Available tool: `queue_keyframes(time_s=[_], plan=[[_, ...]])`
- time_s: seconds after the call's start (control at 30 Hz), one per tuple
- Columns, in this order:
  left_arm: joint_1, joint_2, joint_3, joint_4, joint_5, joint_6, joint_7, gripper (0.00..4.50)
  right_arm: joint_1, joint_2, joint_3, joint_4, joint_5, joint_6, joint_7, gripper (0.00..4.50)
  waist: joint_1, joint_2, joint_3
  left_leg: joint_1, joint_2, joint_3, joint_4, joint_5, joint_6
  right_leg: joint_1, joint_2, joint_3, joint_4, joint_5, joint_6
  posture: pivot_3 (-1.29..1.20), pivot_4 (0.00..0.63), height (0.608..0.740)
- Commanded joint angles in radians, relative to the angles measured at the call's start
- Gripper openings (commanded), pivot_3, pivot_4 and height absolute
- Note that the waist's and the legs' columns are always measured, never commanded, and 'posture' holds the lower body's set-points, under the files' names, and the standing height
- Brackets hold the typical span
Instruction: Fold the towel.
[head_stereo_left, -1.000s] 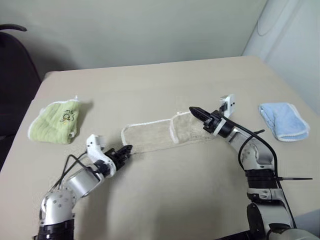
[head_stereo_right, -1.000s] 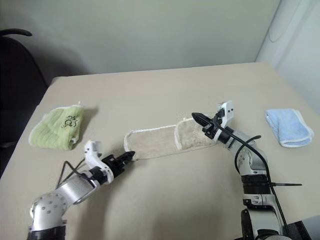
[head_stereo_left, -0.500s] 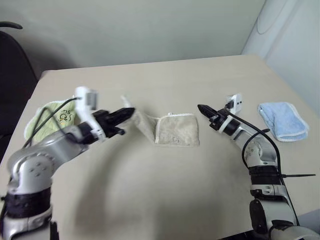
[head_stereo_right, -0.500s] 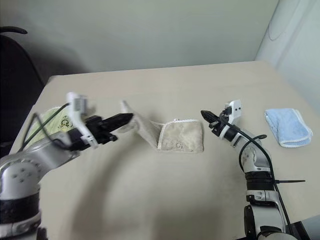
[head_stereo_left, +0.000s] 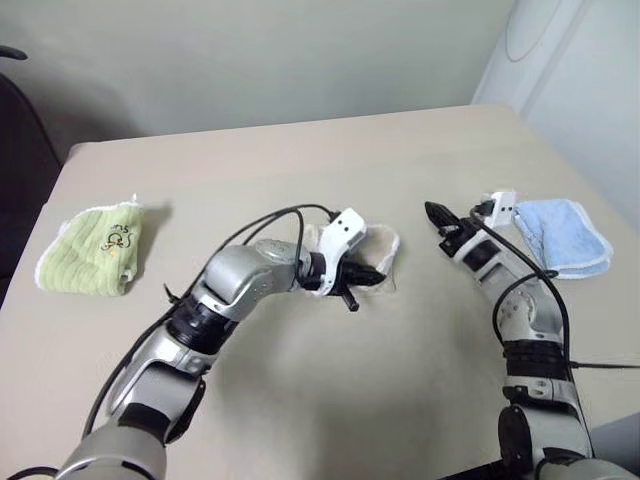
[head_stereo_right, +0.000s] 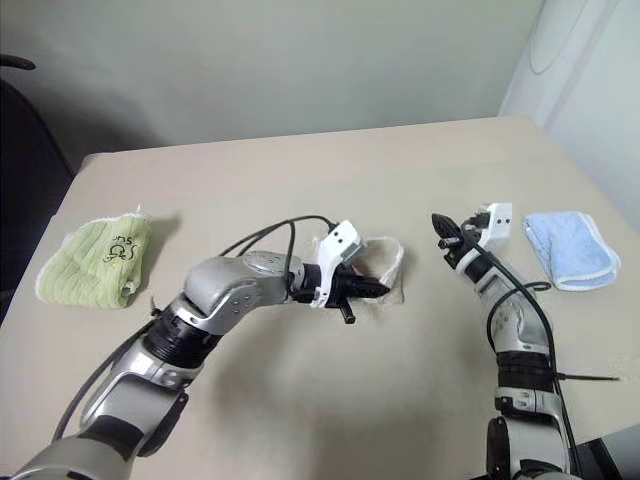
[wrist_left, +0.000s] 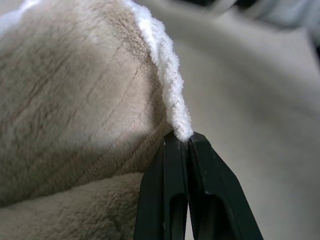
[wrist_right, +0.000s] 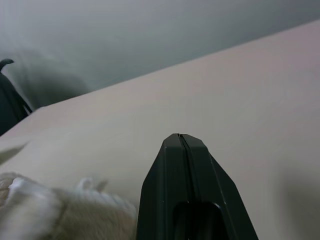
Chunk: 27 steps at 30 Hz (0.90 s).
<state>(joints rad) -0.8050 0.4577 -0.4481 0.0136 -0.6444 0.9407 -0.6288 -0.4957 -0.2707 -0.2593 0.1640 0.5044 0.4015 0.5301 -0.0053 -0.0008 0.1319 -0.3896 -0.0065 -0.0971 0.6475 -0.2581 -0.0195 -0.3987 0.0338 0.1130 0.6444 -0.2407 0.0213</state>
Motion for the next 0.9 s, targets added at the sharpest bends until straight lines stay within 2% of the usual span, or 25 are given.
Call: queue_keyframes(time_s=[0.03,0.17,0.33,0.4,0.43,0.5,0.6,0.77,0.9], plan=[[-0.002,-0.023,0.054,-0.013,0.007,-0.017,-0.060,1.04,0.014,-0.007,-0.018,-0.099,0.031,0.014,-0.023,0.00,0.000,0.000,0.000,0.000,0.000,0.000,0.000,0.000,0.000,0.000,0.000,0.000,0.000,0.000,0.000,0.00,0.150,0.740],[0.040,-0.036,0.200,-0.055,-0.065,0.014,-0.072,2.48,0.026,-0.035,0.016,-0.143,0.013,0.026,-0.002,0.00,0.000,0.000,0.000,0.000,0.000,0.000,0.001,0.000,0.001,0.000,0.000,0.000,0.001,0.001,0.002,0.00,0.150,0.740],[0.103,0.006,0.387,-0.130,-0.044,-0.046,-0.010,4.24,0.036,-0.097,0.075,-0.215,0.028,0.061,0.078,0.00,0.000,0.000,0.000,0.001,0.000,0.000,0.001,0.000,0.001,0.001,0.000,0.000,0.002,0.001,0.002,0.00,0.150,0.740],[0.114,0.017,0.468,-0.136,-0.038,-0.069,0.025,4.24,0.049,-0.132,0.117,-0.295,0.060,0.100,0.147,0.00,0.001,0.000,0.000,0.001,0.000,0.000,0.002,0.000,0.001,0.000,0.000,0.000,0.001,0.001,0.002,0.00,0.150,0.740],[0.118,0.023,0.492,-0.136,-0.026,-0.088,0.034,4.14,0.044,-0.141,0.136,-0.327,0.074,0.123,0.167,0.00,0.000,0.000,0.000,0.001,0.000,0.000,0.001,0.000,0.001,0.001,0.000,0.000,0.001,0.001,0.002,0.00,0.150,0.740],[0.124,0.031,0.503,-0.129,-0.002,-0.120,0.026,3.62,0.019,-0.141,0.164,-0.357,0.094,0.155,0.185,0.00,0.000,0.000,0.000,0.001,0.000,0.001,0.002,0.000,0.001,0.001,0.000,0.000,0.001,0.001,0.002,0.00,0.150,0.740],[0.134,0.055,0.415,-0.093,0.106,-0.200,-0.016,2.46,-0.030,-0.111,0.216,-0.352,0.096,0.180,0.189,0.00,0.000,0.000,0.000,0.001,0.000,0.000,0.003,0.000,0.001,0.001,0.000,0.000,0.001,0.001,0.002,0.00,0.150,0.740],[0.151,0.036,0.276,-0.007,0.226,-0.297,-0.100,0.84,-0.057,-0.066,0.317,-0.215,-0.011,0.134,0.182,0.00,0.007,-0.001,-0.001,0.000,0.000,-0.001,0.007,0.000,0.003,0.002,0.000,0.000,0.001,0.002,0.003,0.00,0.150,0.740],[0.146,0.011,0.259,0.070,0.280,-0.340,-0.110,0.84,-0.060,-0.042,0.330,-0.099,-0.061,0.081,0.182,0.00,0.007,-0.001,-0.001,-0.004,0.000,0.000,0.010,-0.001,0.005,0.000,-0.001,-0.001,0.001,0.003,0.004,0.00,0.150,0.740]])
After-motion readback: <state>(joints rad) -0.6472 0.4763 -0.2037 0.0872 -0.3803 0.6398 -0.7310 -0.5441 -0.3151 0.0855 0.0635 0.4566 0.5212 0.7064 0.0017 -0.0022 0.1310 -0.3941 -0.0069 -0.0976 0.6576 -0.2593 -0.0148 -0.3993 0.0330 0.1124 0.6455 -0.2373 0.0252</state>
